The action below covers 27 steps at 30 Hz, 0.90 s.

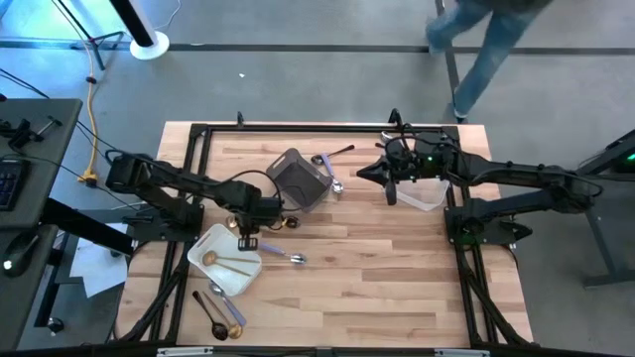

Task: Sort silverware by color (type)
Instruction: Put the top gold spoon into the white bin

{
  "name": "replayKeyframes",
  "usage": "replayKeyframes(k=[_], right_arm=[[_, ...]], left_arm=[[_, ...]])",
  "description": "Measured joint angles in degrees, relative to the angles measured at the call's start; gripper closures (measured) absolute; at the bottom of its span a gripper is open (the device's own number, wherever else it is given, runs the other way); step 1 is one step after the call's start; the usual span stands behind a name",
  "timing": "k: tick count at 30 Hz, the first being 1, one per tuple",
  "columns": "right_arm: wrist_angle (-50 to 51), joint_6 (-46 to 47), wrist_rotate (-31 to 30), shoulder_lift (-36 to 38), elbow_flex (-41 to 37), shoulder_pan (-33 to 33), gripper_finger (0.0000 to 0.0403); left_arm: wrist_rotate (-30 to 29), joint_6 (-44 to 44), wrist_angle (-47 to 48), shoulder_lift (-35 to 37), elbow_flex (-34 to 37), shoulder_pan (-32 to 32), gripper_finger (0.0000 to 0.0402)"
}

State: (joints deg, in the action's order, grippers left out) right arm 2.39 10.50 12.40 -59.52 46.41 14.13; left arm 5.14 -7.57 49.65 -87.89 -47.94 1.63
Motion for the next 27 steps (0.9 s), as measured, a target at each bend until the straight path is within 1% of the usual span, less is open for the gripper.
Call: replayKeyframes(k=[3, 7, 13, 16, 18, 20, 27], right_arm=[[0.4, 1.5, 0.0, -1.4, 0.0, 0.0, 0.0402], [0.4, 2.6, 0.2, -3.1, 0.0, 0.0, 0.0402], [0.4, 2.6, 1.7, -4.0, 0.0, 0.0, 0.0402], [0.0, 2.5, 2.6, -3.2, 0.0, 0.0, 0.0402], [-0.7, 2.5, 3.0, -2.3, 0.0, 0.0, 0.0402], [-0.6, 2.5, 3.4, -1.5, 0.0, 0.0, 0.0402], [-0.3, 2.7, 3.9, 0.5, 0.0, 0.0, 0.0402]], left_arm=[[0.2, -3.6, 0.0, -0.1, 0.0, -0.6, 0.0392], [-1.0, -6.8, 0.1, -0.1, 0.0, -1.2, 0.0359], [-1.3, -7.3, 0.1, -0.1, 0.0, -1.3, 0.0299], [-3.2, -7.3, 0.0, -0.4, 0.0, -1.3, 0.0280], [-4.4, -7.4, 0.0, -1.0, 0.0, -1.3, 0.0271], [-4.4, -7.4, -0.2, -1.8, 0.0, -1.3, 0.0267], [-4.4, -7.4, -1.3, -4.4, 0.0, -1.3, 0.0266]])
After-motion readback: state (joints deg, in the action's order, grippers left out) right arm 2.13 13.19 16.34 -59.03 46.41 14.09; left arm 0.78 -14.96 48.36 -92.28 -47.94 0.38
